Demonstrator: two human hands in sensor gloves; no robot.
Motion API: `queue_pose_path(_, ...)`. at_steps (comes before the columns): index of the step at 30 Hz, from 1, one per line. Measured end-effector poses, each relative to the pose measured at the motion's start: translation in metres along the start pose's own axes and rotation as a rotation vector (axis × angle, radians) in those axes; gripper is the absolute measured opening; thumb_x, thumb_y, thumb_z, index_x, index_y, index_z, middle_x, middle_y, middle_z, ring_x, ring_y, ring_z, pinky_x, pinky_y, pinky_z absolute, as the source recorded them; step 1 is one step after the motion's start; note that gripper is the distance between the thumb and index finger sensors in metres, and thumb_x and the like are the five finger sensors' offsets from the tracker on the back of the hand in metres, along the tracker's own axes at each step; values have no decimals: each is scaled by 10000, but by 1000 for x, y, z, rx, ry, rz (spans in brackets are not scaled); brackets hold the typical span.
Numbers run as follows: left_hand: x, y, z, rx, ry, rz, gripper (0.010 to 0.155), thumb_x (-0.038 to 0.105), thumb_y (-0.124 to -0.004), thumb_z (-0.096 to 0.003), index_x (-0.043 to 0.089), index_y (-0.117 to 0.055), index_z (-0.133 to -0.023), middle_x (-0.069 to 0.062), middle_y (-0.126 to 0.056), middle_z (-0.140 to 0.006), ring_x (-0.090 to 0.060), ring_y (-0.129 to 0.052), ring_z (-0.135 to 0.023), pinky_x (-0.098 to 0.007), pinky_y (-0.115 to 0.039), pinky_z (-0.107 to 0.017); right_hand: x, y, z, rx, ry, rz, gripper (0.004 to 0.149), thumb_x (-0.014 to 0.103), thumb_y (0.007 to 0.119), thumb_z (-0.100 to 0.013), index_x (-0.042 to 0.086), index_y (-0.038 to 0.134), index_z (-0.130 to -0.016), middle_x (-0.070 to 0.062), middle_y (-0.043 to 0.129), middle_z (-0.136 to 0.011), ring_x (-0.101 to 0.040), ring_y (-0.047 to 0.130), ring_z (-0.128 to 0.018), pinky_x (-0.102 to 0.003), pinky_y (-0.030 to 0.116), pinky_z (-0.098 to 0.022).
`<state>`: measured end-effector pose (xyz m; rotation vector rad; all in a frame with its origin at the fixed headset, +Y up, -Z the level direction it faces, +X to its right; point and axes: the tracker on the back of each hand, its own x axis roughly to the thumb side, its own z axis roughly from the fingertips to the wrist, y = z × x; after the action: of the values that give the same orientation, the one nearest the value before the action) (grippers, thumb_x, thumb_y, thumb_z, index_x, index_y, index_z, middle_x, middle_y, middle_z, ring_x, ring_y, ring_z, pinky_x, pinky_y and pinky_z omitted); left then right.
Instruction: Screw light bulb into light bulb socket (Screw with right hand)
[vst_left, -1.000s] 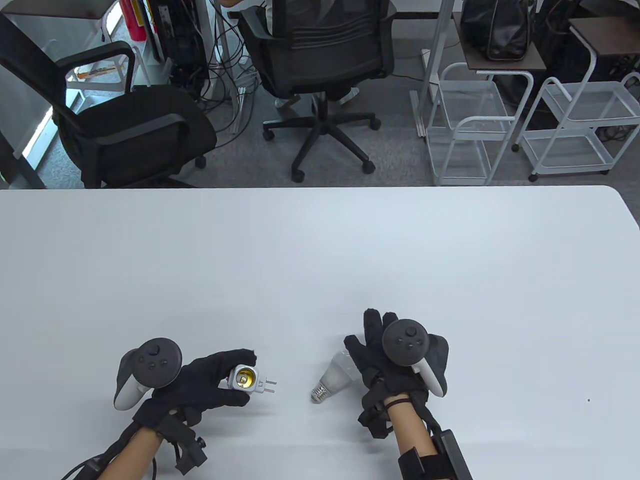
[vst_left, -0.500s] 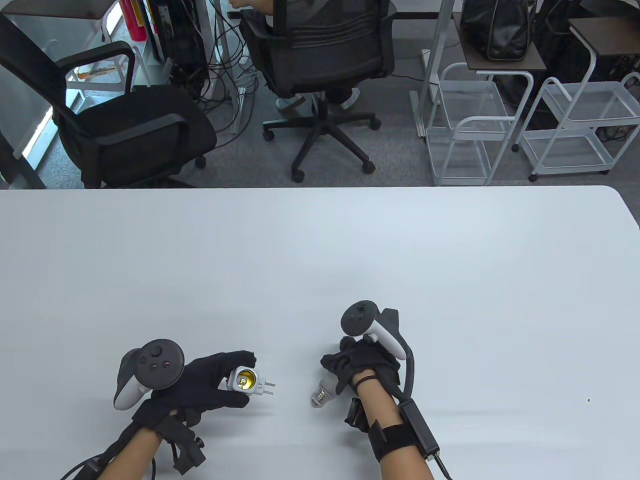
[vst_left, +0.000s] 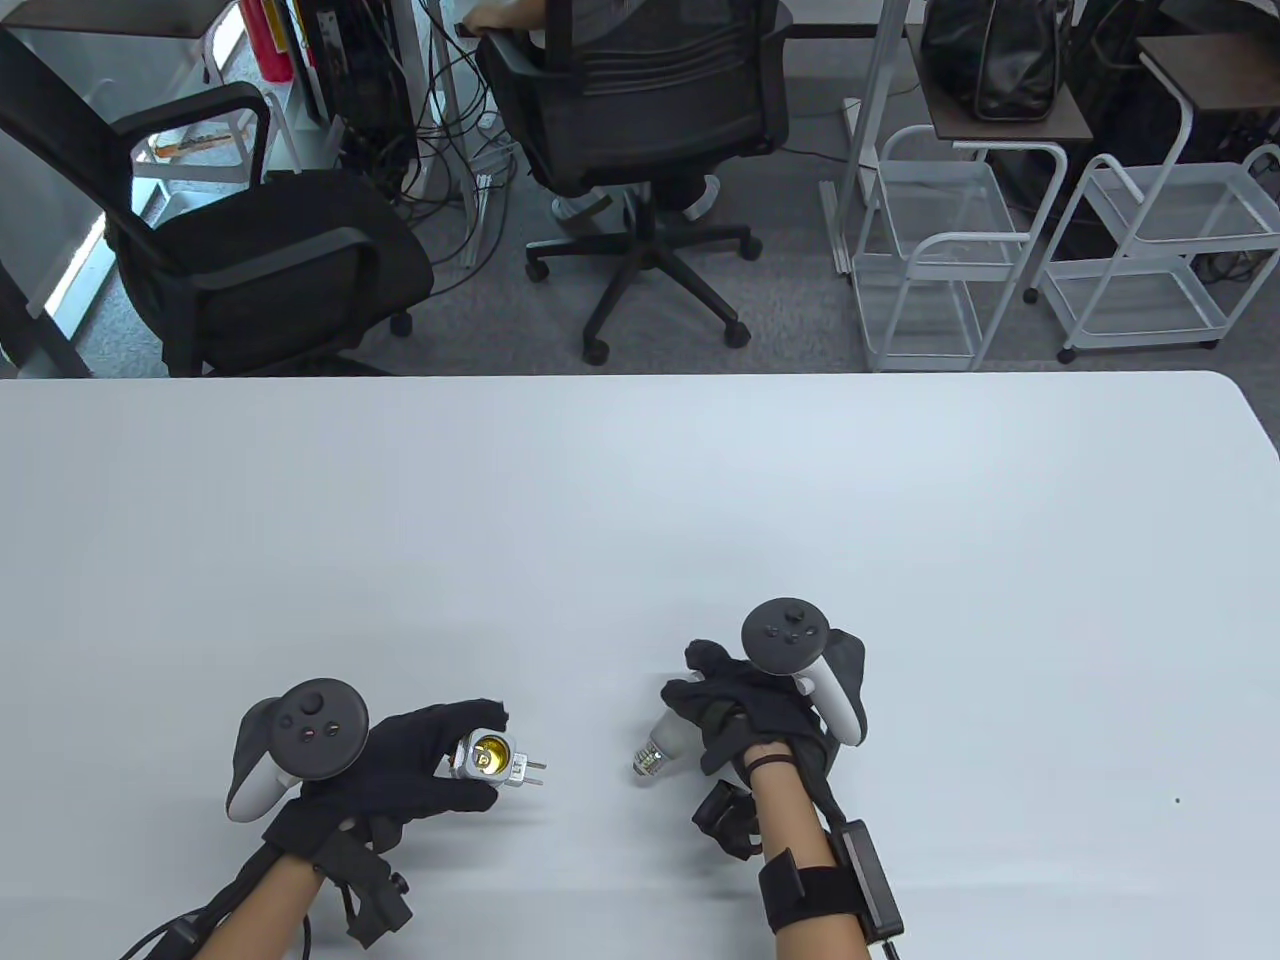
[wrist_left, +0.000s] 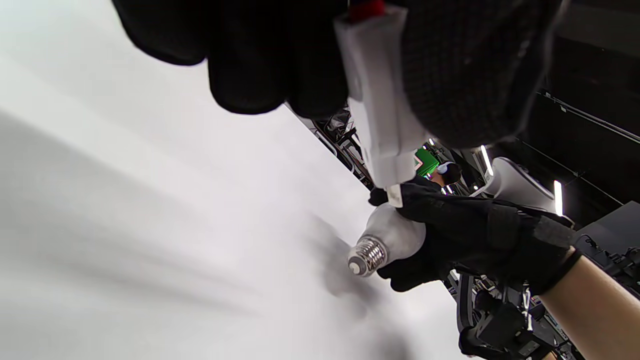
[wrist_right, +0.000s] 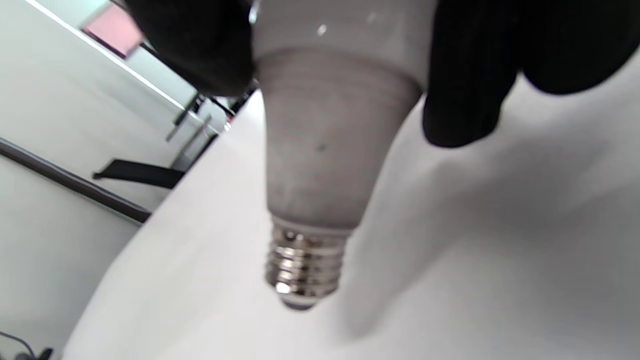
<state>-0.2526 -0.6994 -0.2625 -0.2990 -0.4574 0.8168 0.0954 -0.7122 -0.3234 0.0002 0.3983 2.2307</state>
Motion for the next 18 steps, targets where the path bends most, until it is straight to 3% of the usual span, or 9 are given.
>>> queue_pose_path(3, -1, -1, 0, -3, 8, -8, 741, 449, -905, -489, 265, -568, -1122, -86, -752, -1021, -346, -729, -958, -599, -541, -769, 1, 2, 7, -126, -59, -31, 565, 246, 737, -583, 5, 496, -1033, -504, 440, -877, -577, 807, -587, -728, 641, -394)
queue_pose_path(6, -2, 0, 0, 4, 19, -19, 740, 451, -904, -490, 264, -568, -1122, -87, -752, -1019, -344, -728, -958, -599, -541, -769, 7, 6, 13, -176, -141, -7, 566, 245, 729, -585, 20, 471, -1037, -488, 404, -896, -585, 780, -613, -733, 618, -415)
queue_pose_path(13, 0, -1, -1, 31, 37, -16, 740, 462, -897, -493, 249, -571, -1123, -88, -753, -1012, -344, -727, -951, -599, -538, -768, 36, 11, 39, -377, -466, 39, 563, 250, 716, -584, 63, 447, -1042, -447, 362, -938, -592, 739, -670, -744, 576, -464)
queue_pose_path(18, 3, -6, -3, 20, 37, -28, 739, 466, -890, -499, 238, -571, -1126, -92, -752, -1008, -343, -728, -946, -600, -539, -767, 59, 17, 59, -436, -671, 43, 562, 268, 710, -585, 75, 446, -1041, -437, 381, -936, -567, 760, -668, -729, 597, -466)
